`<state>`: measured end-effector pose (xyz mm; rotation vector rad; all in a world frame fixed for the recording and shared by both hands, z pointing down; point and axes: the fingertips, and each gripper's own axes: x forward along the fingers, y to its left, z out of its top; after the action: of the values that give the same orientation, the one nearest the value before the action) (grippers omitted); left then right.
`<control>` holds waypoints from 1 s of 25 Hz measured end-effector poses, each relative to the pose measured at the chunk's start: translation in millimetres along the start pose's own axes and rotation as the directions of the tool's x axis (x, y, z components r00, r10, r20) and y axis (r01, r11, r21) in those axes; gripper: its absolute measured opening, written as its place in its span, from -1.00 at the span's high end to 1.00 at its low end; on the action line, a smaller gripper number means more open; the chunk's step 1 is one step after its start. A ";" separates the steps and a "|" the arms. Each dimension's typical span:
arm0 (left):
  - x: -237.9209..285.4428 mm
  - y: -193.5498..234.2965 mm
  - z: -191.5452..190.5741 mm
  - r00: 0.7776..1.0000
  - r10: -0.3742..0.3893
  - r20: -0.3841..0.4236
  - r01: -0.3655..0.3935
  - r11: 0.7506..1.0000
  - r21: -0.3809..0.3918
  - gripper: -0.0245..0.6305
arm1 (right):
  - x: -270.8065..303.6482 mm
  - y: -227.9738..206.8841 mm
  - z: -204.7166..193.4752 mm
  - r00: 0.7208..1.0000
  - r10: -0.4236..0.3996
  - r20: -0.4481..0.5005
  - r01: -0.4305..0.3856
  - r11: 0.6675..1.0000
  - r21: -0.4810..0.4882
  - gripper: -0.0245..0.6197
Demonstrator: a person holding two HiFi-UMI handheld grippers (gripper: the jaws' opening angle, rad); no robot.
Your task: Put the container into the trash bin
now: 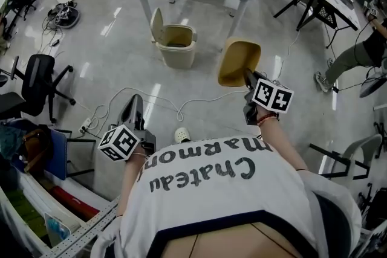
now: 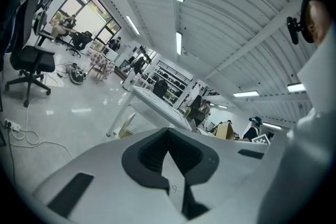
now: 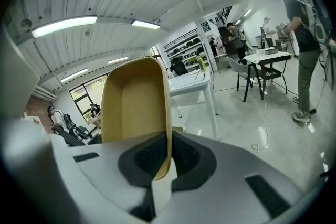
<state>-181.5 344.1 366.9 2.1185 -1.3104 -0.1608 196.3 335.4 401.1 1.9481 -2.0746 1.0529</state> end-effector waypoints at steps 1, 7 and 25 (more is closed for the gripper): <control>7.1 5.0 10.1 1.000 -0.007 -0.001 0.007 1.000 0.001 0.85 | 8.4 4.3 8.8 1.000 -0.005 0.010 0.005 1.000 0.007 0.82; 45.2 28.5 68.6 0.996 -0.088 0.026 0.088 0.996 0.012 0.86 | 57.5 37.7 54.8 0.997 -0.011 0.075 0.009 0.999 0.033 0.82; 131.6 91.0 133.9 0.987 -0.159 0.034 0.160 0.987 -0.011 0.86 | 152.4 90.1 83.1 0.998 -0.040 0.047 0.039 0.999 0.013 0.82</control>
<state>-241.0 145.7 341.5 2.2175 -1.1542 -0.2715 118.6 157.0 380.8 2.0298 -2.0492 1.0238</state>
